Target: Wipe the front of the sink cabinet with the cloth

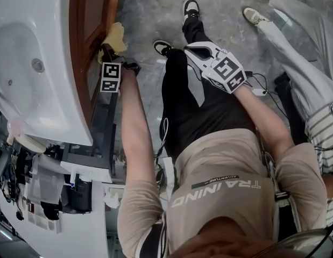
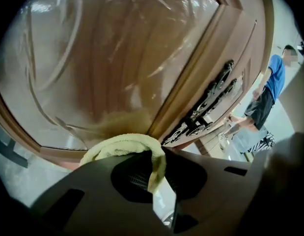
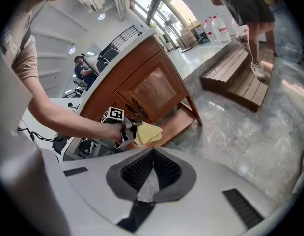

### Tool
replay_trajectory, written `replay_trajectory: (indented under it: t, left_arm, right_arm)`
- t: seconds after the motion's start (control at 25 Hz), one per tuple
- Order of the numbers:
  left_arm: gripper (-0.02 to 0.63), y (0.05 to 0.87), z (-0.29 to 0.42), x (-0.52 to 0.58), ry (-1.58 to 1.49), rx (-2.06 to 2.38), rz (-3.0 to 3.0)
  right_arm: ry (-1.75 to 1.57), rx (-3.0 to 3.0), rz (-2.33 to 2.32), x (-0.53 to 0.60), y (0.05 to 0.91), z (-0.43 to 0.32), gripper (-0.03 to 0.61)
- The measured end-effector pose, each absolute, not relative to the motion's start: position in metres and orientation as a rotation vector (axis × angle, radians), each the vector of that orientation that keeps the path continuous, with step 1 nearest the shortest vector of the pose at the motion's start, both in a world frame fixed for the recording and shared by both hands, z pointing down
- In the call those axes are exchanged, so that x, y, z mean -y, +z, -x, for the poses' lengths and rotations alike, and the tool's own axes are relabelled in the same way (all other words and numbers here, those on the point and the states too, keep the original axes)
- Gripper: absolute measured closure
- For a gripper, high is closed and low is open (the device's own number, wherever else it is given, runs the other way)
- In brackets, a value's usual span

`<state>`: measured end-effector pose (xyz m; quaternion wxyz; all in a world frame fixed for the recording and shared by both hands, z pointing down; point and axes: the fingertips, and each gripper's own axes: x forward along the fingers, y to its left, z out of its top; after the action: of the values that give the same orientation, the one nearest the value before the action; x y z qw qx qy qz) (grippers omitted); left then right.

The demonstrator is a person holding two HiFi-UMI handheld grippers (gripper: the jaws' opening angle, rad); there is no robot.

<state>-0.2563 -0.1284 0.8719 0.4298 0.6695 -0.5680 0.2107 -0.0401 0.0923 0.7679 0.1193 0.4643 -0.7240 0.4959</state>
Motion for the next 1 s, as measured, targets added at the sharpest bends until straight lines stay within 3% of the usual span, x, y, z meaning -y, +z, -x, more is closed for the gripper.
replay_trajectory:
  t: [1.0]
  left_arm:
    - [0.574,0.865,0.127,0.181,0.411,1.385,-1.710]
  right_arm:
    - [1.496,2.090,-1.408,-0.078,0.774,-0.045,0.566]
